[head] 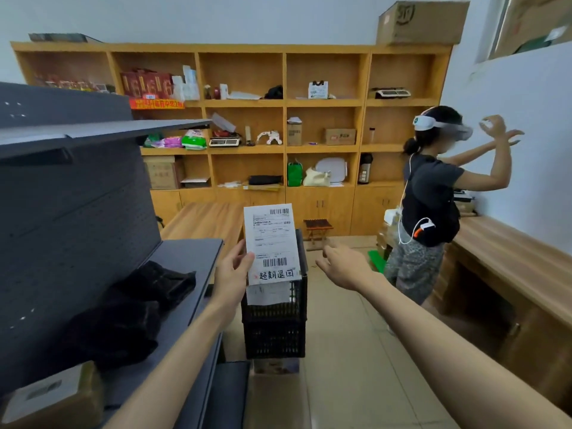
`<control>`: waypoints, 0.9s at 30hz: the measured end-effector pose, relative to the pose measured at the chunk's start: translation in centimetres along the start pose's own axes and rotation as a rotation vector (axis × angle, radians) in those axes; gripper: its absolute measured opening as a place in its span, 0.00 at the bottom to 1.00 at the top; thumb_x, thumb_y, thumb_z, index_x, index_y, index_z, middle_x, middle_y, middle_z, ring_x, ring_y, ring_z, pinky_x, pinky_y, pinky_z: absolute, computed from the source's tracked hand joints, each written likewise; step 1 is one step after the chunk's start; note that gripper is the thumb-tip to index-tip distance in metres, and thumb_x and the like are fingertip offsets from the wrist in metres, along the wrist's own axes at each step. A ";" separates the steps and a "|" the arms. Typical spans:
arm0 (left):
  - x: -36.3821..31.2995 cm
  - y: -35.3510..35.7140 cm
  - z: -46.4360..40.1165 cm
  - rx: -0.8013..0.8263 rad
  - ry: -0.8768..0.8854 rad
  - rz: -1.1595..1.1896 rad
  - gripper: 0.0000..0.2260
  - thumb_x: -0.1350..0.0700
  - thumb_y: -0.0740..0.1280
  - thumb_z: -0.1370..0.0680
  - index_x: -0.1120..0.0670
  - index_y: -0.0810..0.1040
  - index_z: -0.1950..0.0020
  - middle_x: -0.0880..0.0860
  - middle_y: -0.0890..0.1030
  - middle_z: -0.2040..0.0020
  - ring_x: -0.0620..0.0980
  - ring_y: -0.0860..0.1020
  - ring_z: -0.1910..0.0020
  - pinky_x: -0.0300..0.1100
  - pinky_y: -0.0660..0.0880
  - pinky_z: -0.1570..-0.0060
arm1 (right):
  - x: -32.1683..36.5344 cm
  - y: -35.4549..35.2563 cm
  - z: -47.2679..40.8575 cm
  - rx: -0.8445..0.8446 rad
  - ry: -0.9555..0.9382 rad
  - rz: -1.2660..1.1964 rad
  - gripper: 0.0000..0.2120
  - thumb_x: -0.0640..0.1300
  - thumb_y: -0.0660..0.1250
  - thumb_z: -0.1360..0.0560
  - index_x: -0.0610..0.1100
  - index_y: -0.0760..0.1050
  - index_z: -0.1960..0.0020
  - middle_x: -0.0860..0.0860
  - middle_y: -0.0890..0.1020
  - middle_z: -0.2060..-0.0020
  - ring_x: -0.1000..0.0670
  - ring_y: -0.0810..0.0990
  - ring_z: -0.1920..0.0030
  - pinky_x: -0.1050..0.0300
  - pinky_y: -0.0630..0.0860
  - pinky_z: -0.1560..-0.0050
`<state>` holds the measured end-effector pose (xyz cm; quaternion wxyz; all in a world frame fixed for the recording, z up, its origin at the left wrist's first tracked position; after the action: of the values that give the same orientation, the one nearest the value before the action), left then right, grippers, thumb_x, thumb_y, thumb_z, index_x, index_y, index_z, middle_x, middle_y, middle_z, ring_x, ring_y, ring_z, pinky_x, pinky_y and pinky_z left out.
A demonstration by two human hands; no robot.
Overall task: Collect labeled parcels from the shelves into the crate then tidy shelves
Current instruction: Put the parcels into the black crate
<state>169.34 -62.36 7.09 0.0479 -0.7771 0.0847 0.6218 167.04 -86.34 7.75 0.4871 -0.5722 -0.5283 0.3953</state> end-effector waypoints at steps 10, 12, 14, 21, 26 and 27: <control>4.7 3.0 -19.9 -0.043 -0.024 -0.058 0.19 0.61 0.61 0.16 0.51 0.69 0.25 0.47 0.85 0.46 0.45 0.84 0.49 0.49 0.82 0.47 | -4.7 3.9 -20.4 -0.026 -0.036 -0.047 0.18 0.55 0.52 0.18 0.43 0.73 0.43 0.44 0.78 0.44 0.42 0.77 0.45 0.47 0.75 0.48; 5.7 3.5 -23.8 -0.063 -0.027 -0.048 0.19 0.61 0.61 0.16 0.47 0.69 0.26 0.47 0.85 0.46 0.44 0.85 0.50 0.48 0.83 0.49 | -5.6 4.7 -24.1 -0.022 -0.045 -0.048 0.19 0.56 0.52 0.18 0.43 0.73 0.41 0.44 0.77 0.43 0.42 0.77 0.44 0.45 0.76 0.46; 7.0 3.9 -26.9 -0.078 -0.037 -0.048 0.19 0.59 0.62 0.16 0.48 0.69 0.25 0.50 0.84 0.42 0.46 0.84 0.47 0.52 0.82 0.47 | -6.3 5.9 -27.4 -0.005 -0.064 -0.047 0.19 0.55 0.53 0.18 0.43 0.73 0.41 0.43 0.77 0.43 0.42 0.77 0.44 0.45 0.76 0.45; 11.6 3.9 -35.9 -0.097 -0.073 -0.044 0.19 0.61 0.61 0.16 0.44 0.70 0.28 0.47 0.84 0.43 0.46 0.84 0.47 0.49 0.82 0.48 | -7.0 10.7 -37.8 0.066 -0.108 -0.007 0.19 0.56 0.55 0.19 0.43 0.74 0.45 0.44 0.79 0.45 0.43 0.77 0.46 0.48 0.75 0.51; 15.4 3.5 -42.8 -0.104 -0.124 -0.011 0.19 0.61 0.61 0.16 0.46 0.70 0.26 0.47 0.86 0.48 0.47 0.85 0.50 0.46 0.83 0.54 | -6.5 14.2 -44.9 0.132 -0.118 0.022 0.18 0.55 0.56 0.18 0.42 0.75 0.42 0.44 0.79 0.43 0.43 0.77 0.44 0.47 0.77 0.48; 16.3 3.5 -44.4 -0.096 -0.134 -0.006 0.19 0.61 0.62 0.16 0.48 0.70 0.25 0.50 0.85 0.45 0.49 0.85 0.48 0.47 0.83 0.53 | -6.4 14.7 -46.3 0.143 -0.117 0.027 0.18 0.55 0.56 0.18 0.43 0.75 0.41 0.44 0.79 0.43 0.43 0.77 0.43 0.47 0.77 0.47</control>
<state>214.65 -74.95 1.19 0.0179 -0.7353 0.0490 0.6758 214.20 -98.66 2.84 0.4894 -0.5191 -0.5185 0.4713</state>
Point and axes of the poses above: each hand's wrist, its own z-axis away from the middle knuckle, its own y-axis out of the palm, x = y × z, the point moved 7 cm from there along -z, towards the middle knuckle
